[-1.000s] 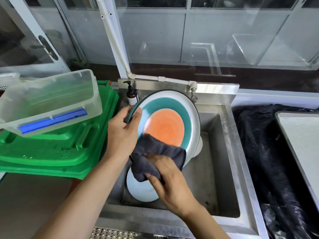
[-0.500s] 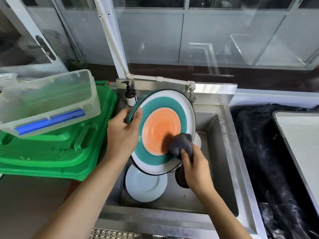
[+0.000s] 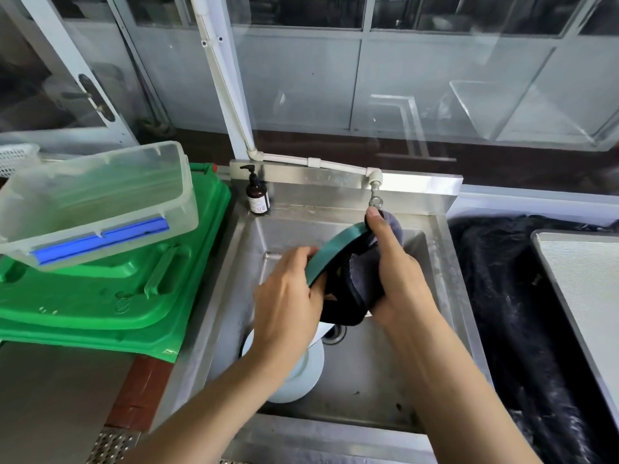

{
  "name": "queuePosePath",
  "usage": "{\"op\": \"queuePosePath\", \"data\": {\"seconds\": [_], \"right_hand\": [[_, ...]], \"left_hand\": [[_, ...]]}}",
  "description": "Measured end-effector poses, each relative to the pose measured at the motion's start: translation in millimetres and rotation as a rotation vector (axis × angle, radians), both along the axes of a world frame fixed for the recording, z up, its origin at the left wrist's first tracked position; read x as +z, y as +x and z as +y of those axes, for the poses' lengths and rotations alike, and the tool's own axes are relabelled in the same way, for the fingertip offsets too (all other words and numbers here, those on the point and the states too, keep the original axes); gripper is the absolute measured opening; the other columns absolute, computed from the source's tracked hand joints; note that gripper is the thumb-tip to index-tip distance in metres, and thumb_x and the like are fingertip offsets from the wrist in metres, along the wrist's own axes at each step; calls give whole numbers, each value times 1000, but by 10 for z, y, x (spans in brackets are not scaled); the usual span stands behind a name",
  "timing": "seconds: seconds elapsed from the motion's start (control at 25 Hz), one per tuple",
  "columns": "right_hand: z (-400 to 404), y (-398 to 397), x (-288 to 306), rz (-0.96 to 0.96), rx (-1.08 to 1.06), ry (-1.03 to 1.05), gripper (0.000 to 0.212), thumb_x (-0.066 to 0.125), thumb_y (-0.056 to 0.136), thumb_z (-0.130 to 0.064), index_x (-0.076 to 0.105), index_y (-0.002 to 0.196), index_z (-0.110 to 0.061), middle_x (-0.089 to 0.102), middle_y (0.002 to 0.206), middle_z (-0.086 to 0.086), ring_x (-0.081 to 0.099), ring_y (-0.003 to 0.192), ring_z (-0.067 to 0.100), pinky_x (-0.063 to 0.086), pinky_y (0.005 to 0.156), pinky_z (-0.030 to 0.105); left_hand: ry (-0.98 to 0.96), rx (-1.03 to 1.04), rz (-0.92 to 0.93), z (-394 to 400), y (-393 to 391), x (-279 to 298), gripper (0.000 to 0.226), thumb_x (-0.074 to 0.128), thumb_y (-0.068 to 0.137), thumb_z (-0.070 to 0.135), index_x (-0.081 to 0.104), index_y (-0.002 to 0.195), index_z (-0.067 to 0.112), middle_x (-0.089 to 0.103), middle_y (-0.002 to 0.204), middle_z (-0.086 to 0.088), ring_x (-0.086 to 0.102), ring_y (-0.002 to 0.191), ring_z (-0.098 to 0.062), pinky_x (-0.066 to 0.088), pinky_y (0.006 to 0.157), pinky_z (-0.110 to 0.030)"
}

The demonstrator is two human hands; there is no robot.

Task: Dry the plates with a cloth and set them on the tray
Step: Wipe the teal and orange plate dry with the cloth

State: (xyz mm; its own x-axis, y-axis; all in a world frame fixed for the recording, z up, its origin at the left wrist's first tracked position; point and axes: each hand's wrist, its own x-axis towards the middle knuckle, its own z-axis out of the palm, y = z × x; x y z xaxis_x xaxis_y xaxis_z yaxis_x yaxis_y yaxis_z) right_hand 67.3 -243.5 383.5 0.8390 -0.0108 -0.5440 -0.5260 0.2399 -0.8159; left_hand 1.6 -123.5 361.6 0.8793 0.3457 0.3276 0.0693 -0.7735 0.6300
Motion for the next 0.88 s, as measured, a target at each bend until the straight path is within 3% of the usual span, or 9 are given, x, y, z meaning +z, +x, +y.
{"op": "queuePosePath", "data": {"seconds": [0.08,0.16,0.32,0.52,0.68,0.76,0.88], "right_hand": [[22,10,3,13,-53,-4,64,89,50,-66,65,89,-22,65,88,5,68,70,19,62,69,38],[39,18,-39,56,-150,32,53,96,58,-43,63,91,-18,61,81,6,64,57,17,58,59,30],[-2,30,-207,106,-188,22,31,86,71,-6,62,87,-17,68,82,11,68,65,23,61,70,37],[-99,-116,-342,100,-143,138,28,82,76,-3,70,101,-4,77,91,19,75,71,29,62,63,38],[-188,-220,-392,11,-107,218,35,79,81,-6,69,112,6,77,99,22,77,79,30,63,64,40],[-245,-259,-409,-41,-83,234,40,80,77,-10,70,114,3,76,104,23,76,83,31,63,66,42],[-357,-277,-422,-124,-45,264,37,80,72,-17,76,107,-7,76,107,21,76,91,32,62,70,43]], "left_hand": [[148,-92,-14,-63,-61,-24,42,73,76,1,65,114,15,68,102,-3,68,83,-31,51,57,-41],[303,-154,-44,-91,-100,-69,53,78,66,-2,66,116,13,65,98,-3,68,74,-28,51,51,-38],[496,-176,-75,-86,-128,-176,66,79,56,-3,68,119,9,64,93,-5,65,71,-23,52,54,-34],[523,-226,-155,-33,-203,-337,56,70,68,-4,67,122,10,62,96,-6,60,79,-25,53,71,-36],[458,-306,-155,68,-211,-364,72,75,60,-2,61,130,13,61,114,-7,54,100,-24,52,85,-37],[438,-353,-142,93,-178,-347,70,77,62,5,61,130,17,59,119,-5,53,104,-24,49,90,-38],[392,-470,-157,192,-137,-309,60,72,76,34,58,134,21,54,131,-3,52,114,-23,41,100,-39]]}}
